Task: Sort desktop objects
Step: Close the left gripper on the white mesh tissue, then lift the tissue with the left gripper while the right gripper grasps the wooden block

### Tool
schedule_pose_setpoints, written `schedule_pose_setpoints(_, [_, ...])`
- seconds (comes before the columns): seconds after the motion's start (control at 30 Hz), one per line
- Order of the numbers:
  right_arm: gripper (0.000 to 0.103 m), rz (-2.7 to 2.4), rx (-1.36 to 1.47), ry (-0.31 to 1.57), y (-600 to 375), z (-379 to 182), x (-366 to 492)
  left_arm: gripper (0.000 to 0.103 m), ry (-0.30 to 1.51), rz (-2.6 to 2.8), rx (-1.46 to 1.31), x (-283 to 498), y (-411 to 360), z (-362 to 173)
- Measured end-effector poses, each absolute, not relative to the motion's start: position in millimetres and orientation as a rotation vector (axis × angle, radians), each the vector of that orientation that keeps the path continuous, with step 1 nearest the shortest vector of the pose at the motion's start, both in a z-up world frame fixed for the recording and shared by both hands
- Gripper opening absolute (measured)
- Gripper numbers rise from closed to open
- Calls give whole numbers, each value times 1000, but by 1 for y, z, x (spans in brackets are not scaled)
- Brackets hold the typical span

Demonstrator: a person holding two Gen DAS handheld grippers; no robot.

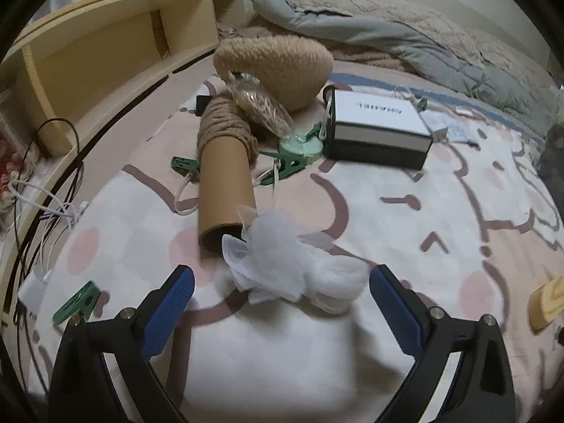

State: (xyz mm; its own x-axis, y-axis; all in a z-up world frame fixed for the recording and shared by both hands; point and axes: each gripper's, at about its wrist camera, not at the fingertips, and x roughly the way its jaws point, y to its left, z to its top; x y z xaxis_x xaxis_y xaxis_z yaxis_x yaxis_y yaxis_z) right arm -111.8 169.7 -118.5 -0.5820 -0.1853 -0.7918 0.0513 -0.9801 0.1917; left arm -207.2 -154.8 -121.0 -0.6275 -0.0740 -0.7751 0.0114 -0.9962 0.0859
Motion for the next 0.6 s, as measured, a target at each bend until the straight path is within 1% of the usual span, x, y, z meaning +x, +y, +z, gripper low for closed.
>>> schedule_pose_setpoints(0.07, [103,-2669,1367,-215,169,-120,-113,100,-97,-2810,1342,-211,-155,-125])
schedule_pose_setpoints(0.1, [103,-2667,1371,-211,168,-121,-114,95,-87,-2817,1356,-213,-154,-127])
schedule_pose_setpoints(0.13, [103,-2663,1377,-211,168,-122,-115,90,-84,-2822,1373,-213,-152,-129])
schedule_pose_setpoints(0.17, [103,-2658,1382,-214,168,-123,-116,77,-91,-2823,1398,-214,-150,-132])
schedule_pose_setpoints(0.2, [103,-2655,1387,-220,167,-124,-118,73,-108,-2820,1419,-215,-146,-135])
schedule_pose_setpoints(0.27, [103,-2654,1393,-230,167,-125,-120,72,-154,-2819,1411,-214,-139,-135])
schedule_pose_setpoints(0.33, [103,-2655,1396,-241,166,-126,-122,71,-147,-2836,1408,-213,-137,-133])
schedule_pose_setpoints(0.6, [103,-2638,1409,-328,163,-128,-125,70,72,-2934,1454,-188,-113,-103])
